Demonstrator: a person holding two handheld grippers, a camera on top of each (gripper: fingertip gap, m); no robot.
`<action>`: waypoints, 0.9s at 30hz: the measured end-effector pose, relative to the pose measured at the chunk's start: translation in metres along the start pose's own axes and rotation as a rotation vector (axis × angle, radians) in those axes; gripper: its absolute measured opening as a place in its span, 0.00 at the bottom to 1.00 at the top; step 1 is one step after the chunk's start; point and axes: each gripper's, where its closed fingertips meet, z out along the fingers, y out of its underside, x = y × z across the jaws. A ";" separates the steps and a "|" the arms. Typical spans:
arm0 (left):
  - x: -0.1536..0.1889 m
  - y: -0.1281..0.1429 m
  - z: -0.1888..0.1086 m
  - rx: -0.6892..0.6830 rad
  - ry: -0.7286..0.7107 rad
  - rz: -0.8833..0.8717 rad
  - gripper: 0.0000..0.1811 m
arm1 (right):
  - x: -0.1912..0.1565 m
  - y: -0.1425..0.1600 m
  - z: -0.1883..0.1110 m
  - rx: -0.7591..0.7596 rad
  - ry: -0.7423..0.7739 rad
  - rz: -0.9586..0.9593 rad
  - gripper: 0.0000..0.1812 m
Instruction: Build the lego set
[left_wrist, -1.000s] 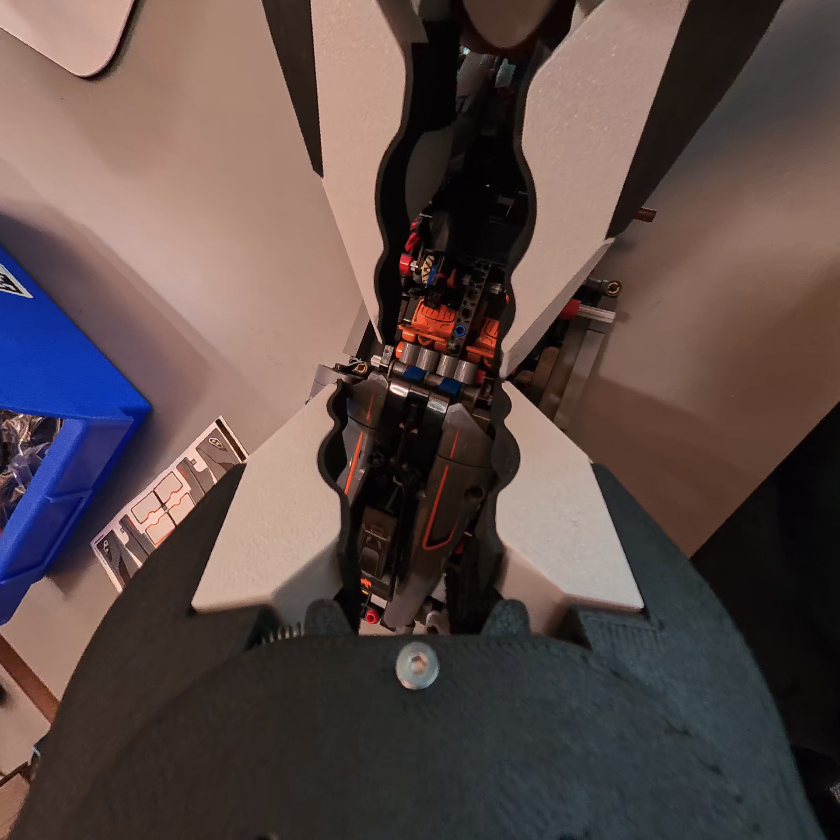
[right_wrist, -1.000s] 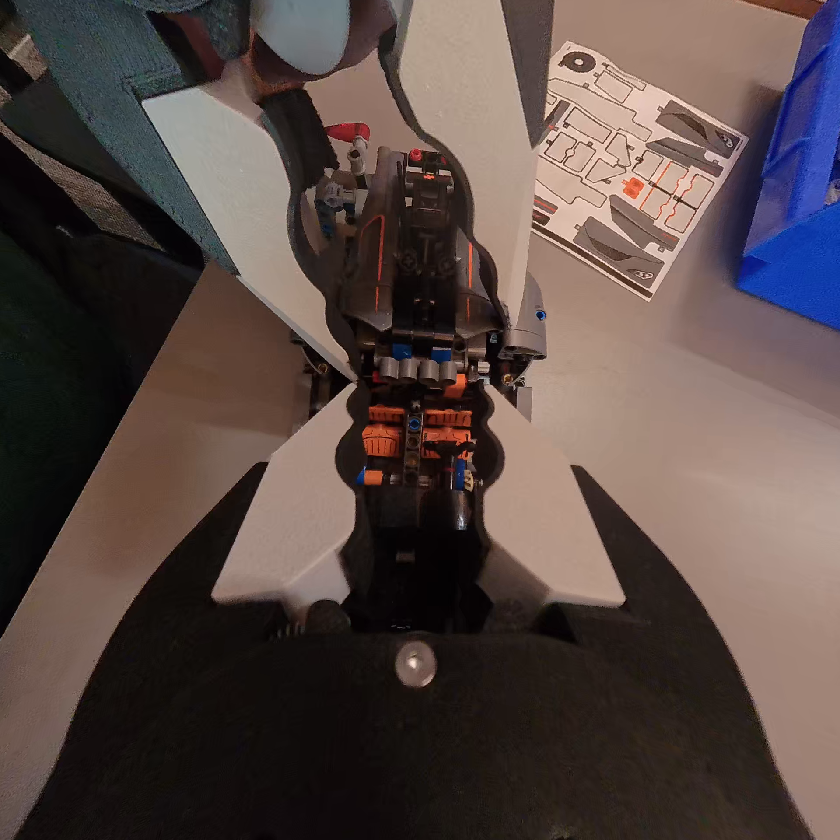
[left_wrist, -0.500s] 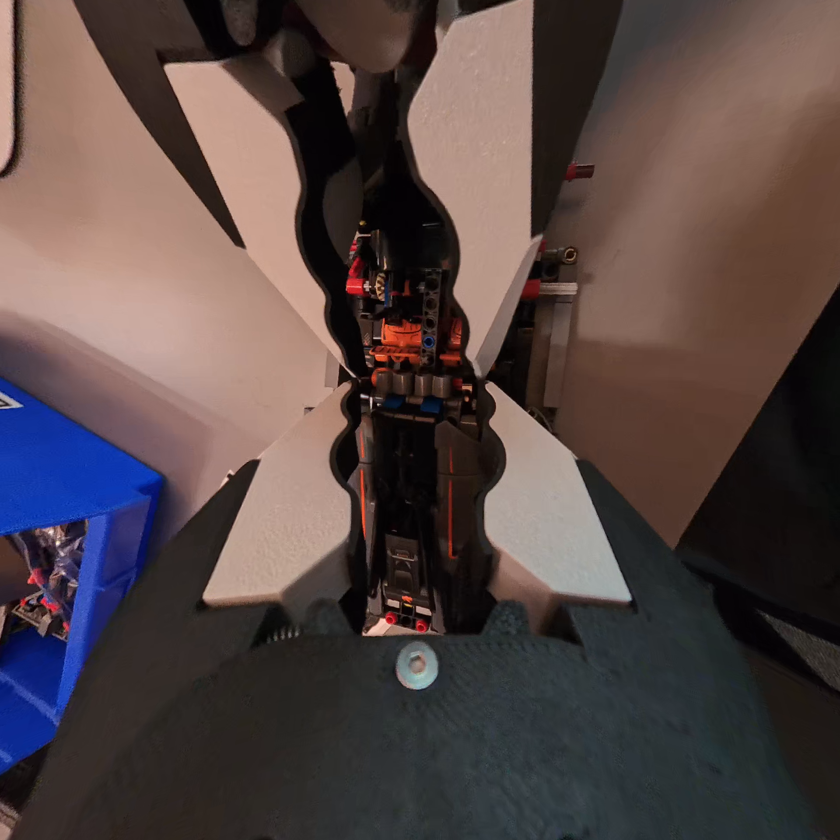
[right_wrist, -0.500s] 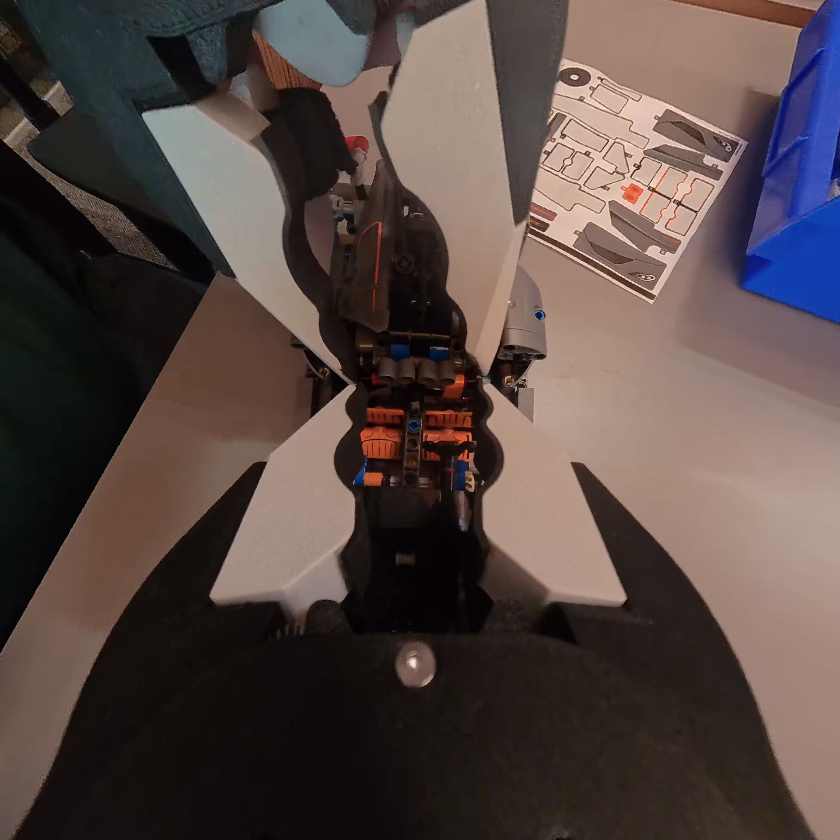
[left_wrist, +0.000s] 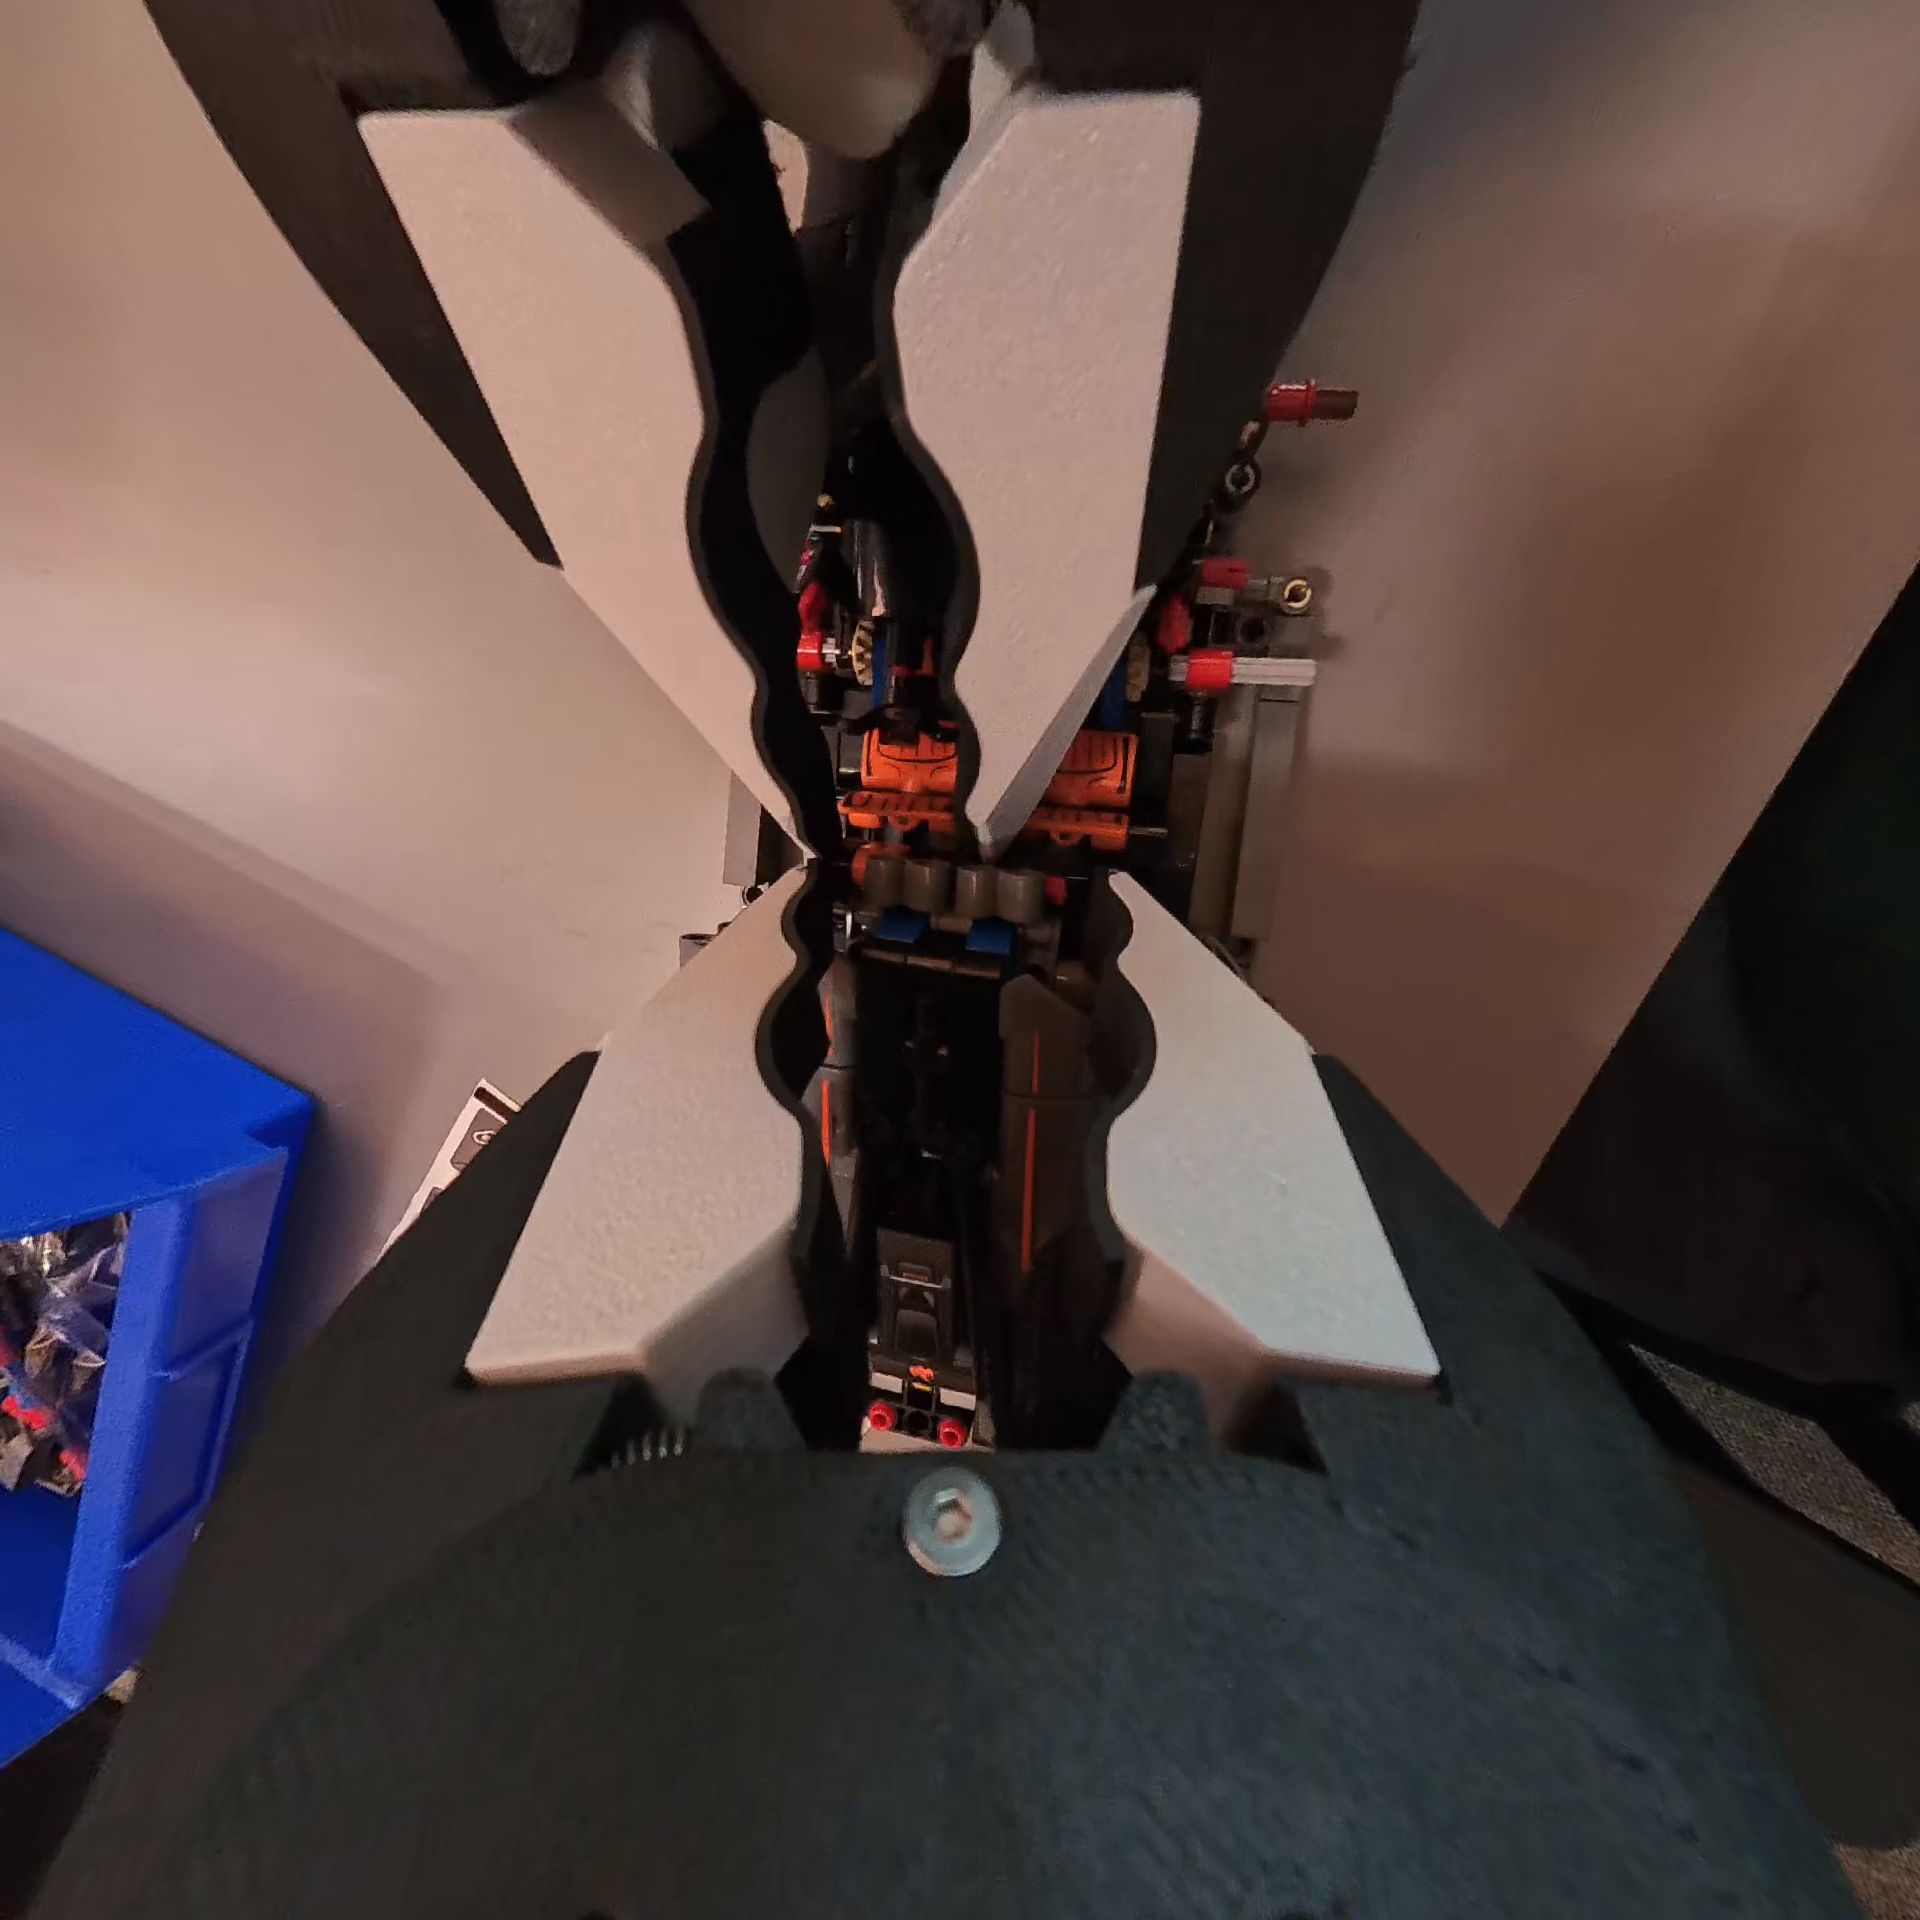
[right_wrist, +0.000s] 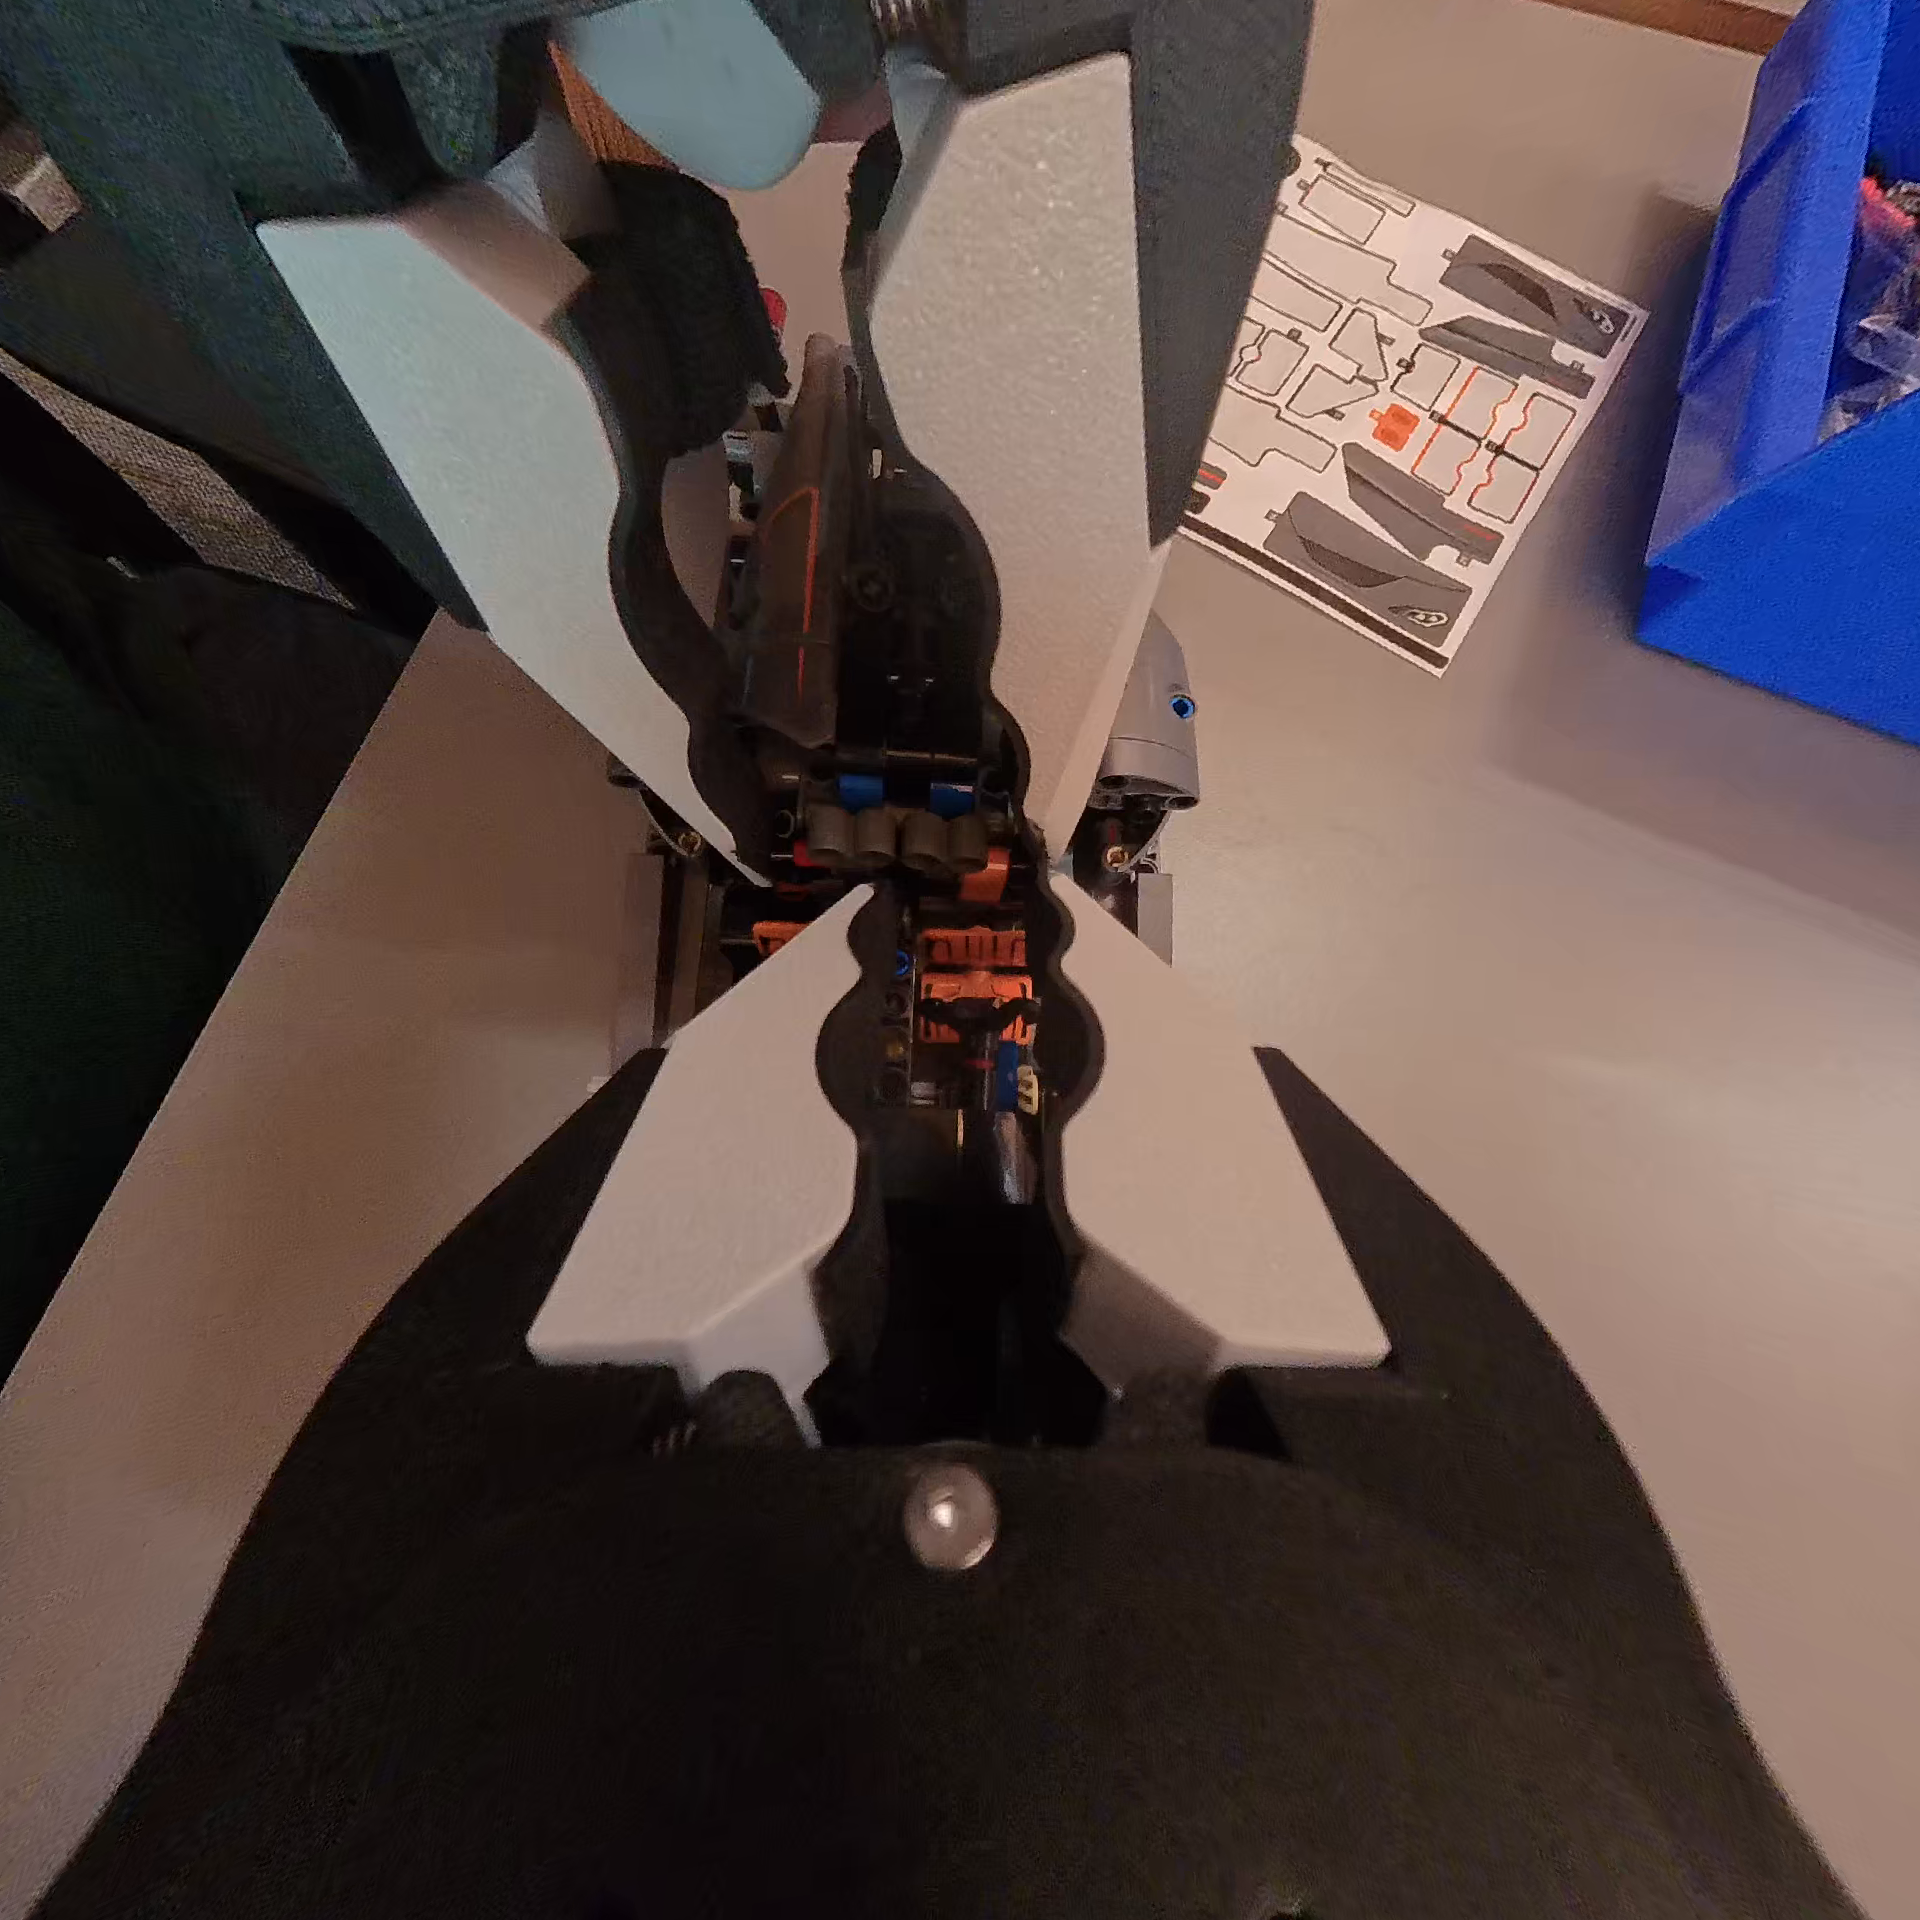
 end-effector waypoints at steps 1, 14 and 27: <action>0.000 0.000 0.000 0.004 0.001 0.003 0.26 | 0.000 0.000 0.000 -0.006 0.006 -0.007 0.12; 0.005 0.000 -0.001 -0.001 0.032 -0.024 0.32 | -0.009 -0.002 0.000 0.002 -0.041 0.024 0.26; 0.002 0.001 -0.001 0.015 0.017 -0.012 0.26 | -0.011 -0.003 0.002 -0.001 -0.025 0.025 0.19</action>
